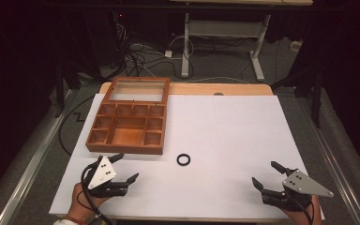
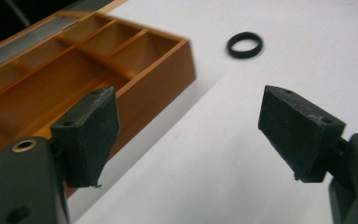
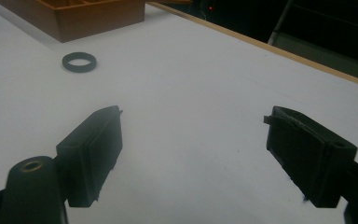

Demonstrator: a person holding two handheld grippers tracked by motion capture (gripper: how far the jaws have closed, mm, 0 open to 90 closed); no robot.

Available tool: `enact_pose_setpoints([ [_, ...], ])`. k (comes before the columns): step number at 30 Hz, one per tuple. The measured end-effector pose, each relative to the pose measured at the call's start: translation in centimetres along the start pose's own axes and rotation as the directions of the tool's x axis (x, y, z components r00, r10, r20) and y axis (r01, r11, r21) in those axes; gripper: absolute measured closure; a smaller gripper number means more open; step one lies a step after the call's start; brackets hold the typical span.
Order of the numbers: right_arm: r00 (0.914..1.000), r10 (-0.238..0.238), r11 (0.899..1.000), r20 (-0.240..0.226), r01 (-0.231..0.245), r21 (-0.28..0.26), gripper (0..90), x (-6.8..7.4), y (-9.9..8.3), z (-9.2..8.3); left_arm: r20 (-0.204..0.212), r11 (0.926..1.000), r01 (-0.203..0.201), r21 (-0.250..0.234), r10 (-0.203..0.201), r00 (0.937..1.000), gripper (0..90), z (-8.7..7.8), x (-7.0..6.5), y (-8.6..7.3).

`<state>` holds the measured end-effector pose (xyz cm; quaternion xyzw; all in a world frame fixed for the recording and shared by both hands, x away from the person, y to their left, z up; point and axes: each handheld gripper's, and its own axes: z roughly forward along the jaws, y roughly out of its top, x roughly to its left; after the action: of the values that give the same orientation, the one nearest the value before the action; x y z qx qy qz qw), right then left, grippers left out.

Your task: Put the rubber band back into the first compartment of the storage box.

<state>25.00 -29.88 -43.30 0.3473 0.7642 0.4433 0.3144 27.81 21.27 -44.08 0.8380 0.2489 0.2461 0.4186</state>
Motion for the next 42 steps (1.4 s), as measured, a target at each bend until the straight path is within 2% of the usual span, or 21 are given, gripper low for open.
enact_pose_setpoints([
  [1, 1.0000, -0.001, 1.000, -0.001, 0.001, 0.001, 19.3, 0.0, 0.0, 0.1, 0.012, 0.9999, -0.014, -0.007, 0.014, 0.9998, 19.9, 0.5, -0.1, 0.4],
  [4, 1.0000, 0.003, 1.000, -0.008, -0.002, 0.013, 19.5, 0.1, -0.1, 0.3, 0.071, 0.9997, -0.024, 0.005, 0.023, 0.9972, 21.3, 2.1, -0.7, 1.6],
  [6, 1.0000, -0.004, 1.000, -0.008, 0.004, 0.022, 19.6, 0.1, -0.2, 0.5, 0.083, 0.9991, -0.041, 0.007, 0.040, 0.9958, 21.6, 2.6, -1.0, 2.0],
  [7, 0.9999, -0.004, 1.000, -0.011, 0.004, 0.024, 19.6, 0.1, -0.2, 0.5, 0.116, 0.9981, -0.061, 0.004, 0.060, 0.9914, 23.8, 3.8, -1.5, 2.9],
  [9, 0.9999, -0.009, 1.000, -0.013, 0.010, 0.024, 19.6, 0.1, -0.2, 0.6, 0.147, 0.9964, -0.083, 0.012, 0.081, 0.9858, 24.4, 5.1, -2.1, 3.8],
  [12, 0.9999, -0.005, 1.000, -0.015, 0.005, 0.030, 19.7, 0.2, -0.3, 0.6, 0.200, 0.9954, -0.086, 0.042, 0.076, 0.9769, 26.2, 7.2, -2.7, 5.0],
  [13, 0.9999, -0.006, 0.999, -0.016, 0.006, 0.032, 19.8, 0.2, -0.4, 0.6, 0.200, 0.9954, -0.086, 0.042, 0.076, 0.9769, 28.2, 7.2, -2.7, 5.0],
  [14, 0.9998, -0.006, 0.999, -0.018, 0.007, 0.035, 19.8, 0.2, -0.4, 0.7, 0.228, 0.9931, -0.108, 0.047, 0.094, 0.9690, 29.0, 8.4, -3.2, 5.6],
  [17, 0.9997, -0.009, 0.999, -0.021, 0.010, 0.044, 19.8, 0.2, -0.5, 0.8, 0.274, 0.9908, -0.119, 0.065, 0.097, 0.9567, 35.5, 10.2, -3.7, 6.4],
  [18, 0.9997, -0.010, 0.999, -0.023, 0.011, 0.047, 19.8, 0.2, -0.6, 0.9, 0.281, 0.9894, -0.123, 0.077, 0.097, 0.9547, 38.4, 10.8, -3.8, 6.5],
  [21, 0.9996, -0.008, 0.999, -0.028, 0.010, 0.054, 19.8, 0.2, -0.7, 1.0, 0.296, 0.9904, -0.099, 0.096, 0.067, 0.9529, 44.1, 12.2, -3.8, 6.9],
  [24, 0.9993, -0.014, 0.998, -0.033, 0.016, 0.059, 19.8, 0.3, -0.7, 1.2, 0.291, 0.9889, -0.078, 0.127, 0.038, 0.9559, 48.2, 13.4, -3.6, 6.9],
  [25, 0.9993, -0.013, 0.998, -0.036, 0.016, 0.061, 19.8, 0.3, -0.8, 1.2, 0.297, 0.9878, -0.069, 0.139, 0.025, 0.9546, 50.9, 13.8, -3.5, 6.9],
  [27, 0.9992, -0.010, 0.998, -0.040, 0.012, 0.063, 19.8, 0.4, -0.8, 1.3, 0.292, 0.9853, -0.057, 0.161, 0.008, 0.9565, 53.5, 14.5, -3.5, 6.8],
  [31, 0.9988, -0.015, 0.998, -0.047, 0.018, 0.068, 19.9, 0.4, -0.8, 1.4, 0.302, 0.9767, -0.031, 0.212, -0.035, 0.9528, 63.9, 15.8, -3.4, 6.6],
  [32, 0.9988, -0.015, 0.997, -0.046, 0.018, 0.070, 19.9, 0.4, -0.8, 1.4, 0.306, 0.9767, -0.025, 0.213, -0.043, 0.9511, 65.1, 16.0, -3.3, 6.6],
  [33, 0.9989, -0.014, 0.997, -0.045, 0.018, 0.069, 19.9, 0.4, -0.8, 1.4, 0.290, 0.9761, -0.012, 0.217, -0.053, 0.9557, 65.4, 16.0, -3.2, 6.7],
  [35, 0.9989, -0.011, 0.998, -0.045, 0.014, 0.069, 20.3, 0.4, -0.8, 1.4, 0.299, 0.9739, 0.002, 0.227, -0.072, 0.9516, 69.5, 16.2, -3.1, 6.8],
  [37, 0.9988, -0.015, 0.997, -0.046, 0.018, 0.069, 20.4, 0.4, -0.9, 1.5, 0.299, 0.9727, 0.008, 0.232, -0.079, 0.9509, 72.5, 16.3, -3.1, 6.9],
  [40, 0.9986, -0.019, 0.997, -0.049, 0.022, 0.069, 20.8, 0.4, -0.9, 1.5, 0.298, 0.9723, 0.000, 0.234, -0.072, 0.9518, 81.8, 16.4, -3.2, 7.0],
  [42, 0.9986, -0.017, 0.997, -0.050, 0.020, 0.072, 20.8, 0.4, -0.9, 1.5, 0.298, 0.9723, 0.003, 0.234, -0.074, 0.9516, 83.6, 16.5, -3.2, 7.0],
])
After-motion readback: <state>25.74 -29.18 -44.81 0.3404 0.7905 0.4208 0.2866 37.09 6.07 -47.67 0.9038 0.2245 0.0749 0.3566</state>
